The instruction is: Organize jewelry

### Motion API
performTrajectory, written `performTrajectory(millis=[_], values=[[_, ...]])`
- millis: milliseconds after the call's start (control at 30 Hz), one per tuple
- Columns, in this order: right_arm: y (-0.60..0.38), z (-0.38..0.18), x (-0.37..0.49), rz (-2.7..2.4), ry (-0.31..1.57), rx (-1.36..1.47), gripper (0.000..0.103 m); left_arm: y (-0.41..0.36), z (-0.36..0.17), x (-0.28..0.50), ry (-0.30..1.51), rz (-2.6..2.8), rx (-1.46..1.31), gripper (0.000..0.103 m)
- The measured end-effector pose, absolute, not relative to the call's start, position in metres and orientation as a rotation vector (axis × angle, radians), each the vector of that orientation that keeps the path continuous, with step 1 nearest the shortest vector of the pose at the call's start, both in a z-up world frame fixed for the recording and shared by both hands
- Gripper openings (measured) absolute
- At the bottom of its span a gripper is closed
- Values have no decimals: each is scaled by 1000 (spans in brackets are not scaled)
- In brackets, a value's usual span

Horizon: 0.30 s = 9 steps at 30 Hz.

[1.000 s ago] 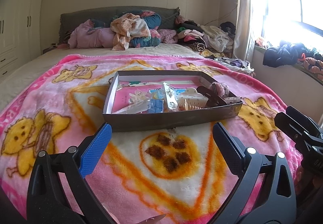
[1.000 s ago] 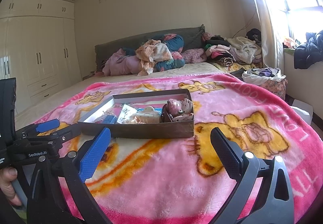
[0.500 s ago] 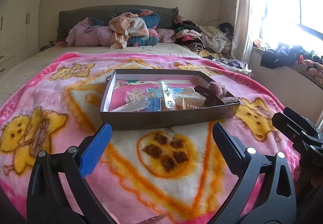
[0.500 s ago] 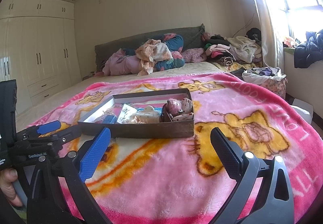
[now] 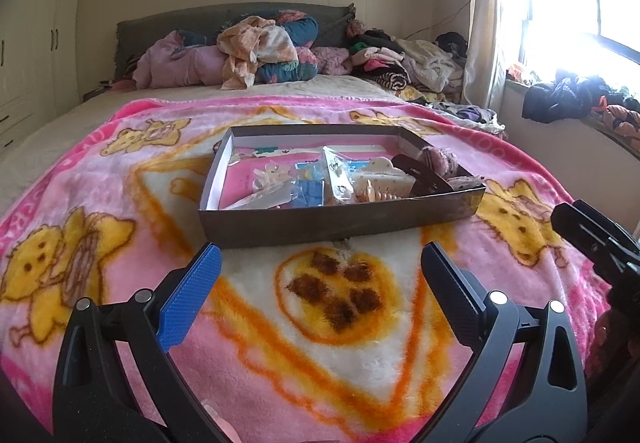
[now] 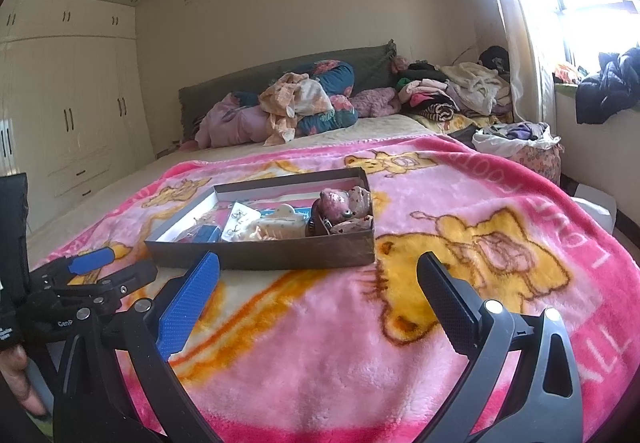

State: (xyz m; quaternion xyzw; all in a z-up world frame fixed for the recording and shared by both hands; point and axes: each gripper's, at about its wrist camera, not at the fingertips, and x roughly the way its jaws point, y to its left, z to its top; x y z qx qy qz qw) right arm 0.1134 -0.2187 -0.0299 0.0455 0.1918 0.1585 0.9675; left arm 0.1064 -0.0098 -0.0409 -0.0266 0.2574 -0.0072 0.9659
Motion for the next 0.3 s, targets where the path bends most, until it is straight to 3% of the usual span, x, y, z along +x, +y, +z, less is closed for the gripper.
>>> performTrajectory(millis=[300], values=[[-262, -24, 149, 182, 454, 167, 97, 66, -43, 147, 581, 231, -135, 92]])
